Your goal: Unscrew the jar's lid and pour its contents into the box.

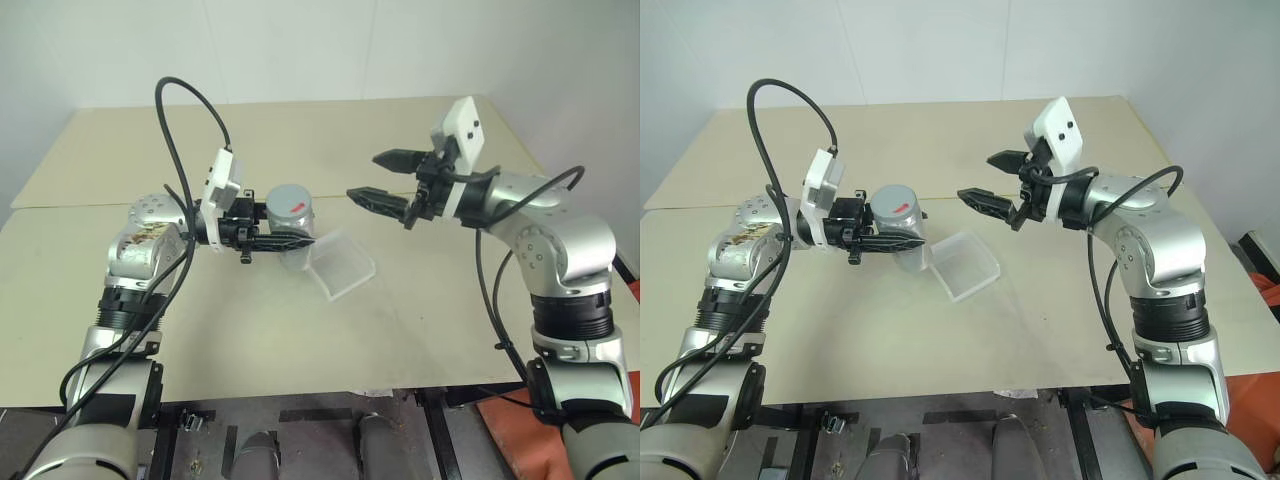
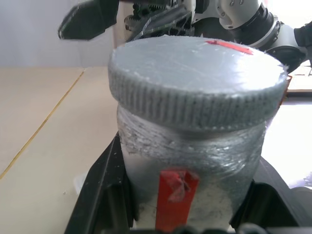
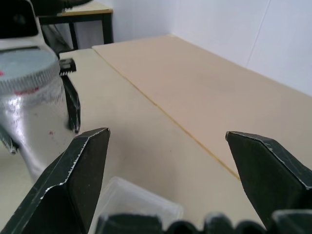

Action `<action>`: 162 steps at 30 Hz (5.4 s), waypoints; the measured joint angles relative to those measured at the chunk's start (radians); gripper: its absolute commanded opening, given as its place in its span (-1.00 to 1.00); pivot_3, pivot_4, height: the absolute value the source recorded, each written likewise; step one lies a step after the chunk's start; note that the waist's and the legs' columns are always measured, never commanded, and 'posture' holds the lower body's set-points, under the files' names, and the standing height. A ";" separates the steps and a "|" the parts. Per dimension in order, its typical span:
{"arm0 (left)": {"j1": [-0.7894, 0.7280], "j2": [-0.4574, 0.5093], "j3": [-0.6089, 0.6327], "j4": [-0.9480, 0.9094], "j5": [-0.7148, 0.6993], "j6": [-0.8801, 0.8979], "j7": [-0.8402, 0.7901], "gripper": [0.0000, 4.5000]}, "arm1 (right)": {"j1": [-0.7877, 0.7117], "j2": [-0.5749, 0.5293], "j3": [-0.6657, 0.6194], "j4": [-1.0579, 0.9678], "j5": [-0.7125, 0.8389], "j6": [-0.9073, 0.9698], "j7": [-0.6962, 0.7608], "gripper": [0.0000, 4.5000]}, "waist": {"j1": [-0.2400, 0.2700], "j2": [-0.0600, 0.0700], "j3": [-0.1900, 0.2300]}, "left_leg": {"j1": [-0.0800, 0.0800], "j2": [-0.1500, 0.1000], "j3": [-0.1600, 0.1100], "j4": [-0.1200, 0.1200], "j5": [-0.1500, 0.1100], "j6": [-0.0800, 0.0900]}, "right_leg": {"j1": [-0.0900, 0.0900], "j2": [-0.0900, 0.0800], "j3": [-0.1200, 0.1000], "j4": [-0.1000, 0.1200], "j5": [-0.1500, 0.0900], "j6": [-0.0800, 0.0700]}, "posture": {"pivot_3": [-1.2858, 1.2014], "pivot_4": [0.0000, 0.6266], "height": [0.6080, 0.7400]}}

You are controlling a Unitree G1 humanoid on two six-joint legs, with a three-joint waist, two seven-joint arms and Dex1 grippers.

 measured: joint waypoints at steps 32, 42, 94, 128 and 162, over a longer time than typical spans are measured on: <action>-0.005 -0.076 -0.030 0.017 0.046 -0.043 0.072 -0.14 | -0.109 0.210 0.173 0.013 -0.065 -0.063 0.028 0.98 | -0.001 0.000 0.000 | 0.000 0.000 0.000 0.000 0.000 0.000 | 0.000 0.000 0.000 0.000 0.000 0.000 | 0.03 -0.52 1.00; 0.052 -0.024 -0.004 -0.034 0.026 0.001 0.093 -0.14 | -0.063 0.143 0.153 -0.027 -0.027 -0.063 0.060 0.98 | 0.000 0.000 0.000 | 0.000 0.000 0.000 0.000 0.000 0.000 | 0.000 0.000 0.000 0.000 0.000 0.000 | 0.03 -0.52 1.00; 0.027 -0.038 -0.016 0.003 0.043 -0.040 0.099 -0.14 | -0.064 0.154 0.174 -0.143 -0.056 0.011 -0.087 0.98 | 0.001 0.001 0.000 | 0.000 0.000 -0.001 0.000 0.000 0.000 | 0.000 0.000 0.000 0.000 0.000 0.000 | 0.03 -0.52 1.00; 0.042 -0.047 -0.010 -0.018 0.026 -0.041 0.096 -0.14 | -0.006 0.071 0.106 -0.241 0.049 0.043 -0.043 0.98 | 0.000 0.000 0.000 | 0.000 0.000 0.000 0.000 0.000 0.000 | 0.000 0.000 0.000 0.000 0.000 0.000 | 0.03 -0.52 1.00; 0.060 -0.043 -0.018 -0.044 0.027 -0.047 0.102 -0.14 | -0.080 0.187 0.165 -0.170 0.036 0.151 -0.100 0.22 | 0.000 0.001 0.000 | 0.000 0.000 -0.001 0.000 0.000 0.000 | 0.000 0.000 0.000 0.000 0.000 0.000 | 0.03 -0.52 1.00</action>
